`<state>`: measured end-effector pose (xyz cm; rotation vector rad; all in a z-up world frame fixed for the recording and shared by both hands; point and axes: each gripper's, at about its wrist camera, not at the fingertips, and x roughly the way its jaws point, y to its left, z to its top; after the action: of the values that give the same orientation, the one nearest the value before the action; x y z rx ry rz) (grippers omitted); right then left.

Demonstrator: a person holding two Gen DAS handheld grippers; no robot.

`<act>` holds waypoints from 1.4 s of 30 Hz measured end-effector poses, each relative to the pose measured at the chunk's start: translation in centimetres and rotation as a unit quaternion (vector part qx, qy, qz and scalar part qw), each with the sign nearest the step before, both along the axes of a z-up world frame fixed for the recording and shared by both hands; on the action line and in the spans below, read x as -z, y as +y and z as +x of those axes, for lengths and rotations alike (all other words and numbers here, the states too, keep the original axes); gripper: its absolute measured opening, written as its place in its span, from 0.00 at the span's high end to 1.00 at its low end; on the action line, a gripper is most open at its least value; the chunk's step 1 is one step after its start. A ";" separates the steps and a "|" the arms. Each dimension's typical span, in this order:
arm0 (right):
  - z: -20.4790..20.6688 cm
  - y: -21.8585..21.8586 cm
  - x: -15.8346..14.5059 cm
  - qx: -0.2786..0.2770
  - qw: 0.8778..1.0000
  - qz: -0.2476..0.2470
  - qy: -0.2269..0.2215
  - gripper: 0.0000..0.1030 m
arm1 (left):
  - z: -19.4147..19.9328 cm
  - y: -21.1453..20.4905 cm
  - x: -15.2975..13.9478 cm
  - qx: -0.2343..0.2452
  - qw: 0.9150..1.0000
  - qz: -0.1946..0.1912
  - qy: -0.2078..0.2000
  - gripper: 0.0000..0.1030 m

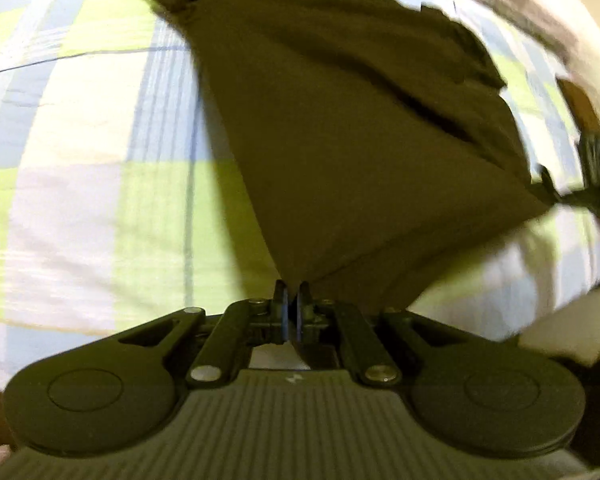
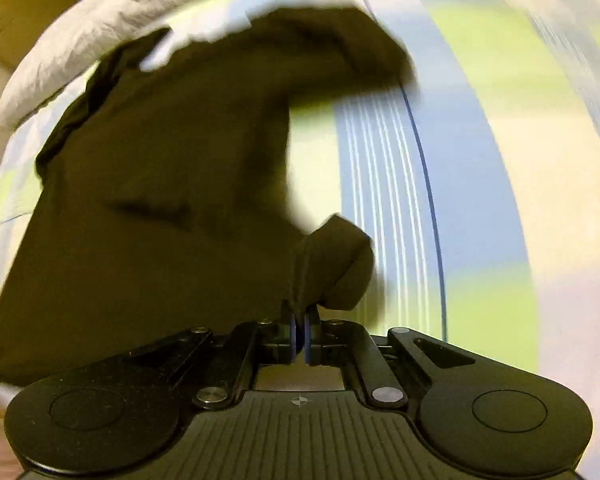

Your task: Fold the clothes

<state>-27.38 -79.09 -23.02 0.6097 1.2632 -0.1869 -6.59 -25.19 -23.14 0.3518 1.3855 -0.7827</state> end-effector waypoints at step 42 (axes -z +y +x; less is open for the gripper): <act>19.6 7.7 -0.4 -0.011 0.991 -0.071 -0.113 0.20 | 32.1 -32.5 10.4 0.111 0.971 -0.123 -0.172 0.82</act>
<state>-7.81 -71.35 -22.60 0.4795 1.0269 -0.1826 25.51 -57.74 -33.53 0.4283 0.9220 -1.0141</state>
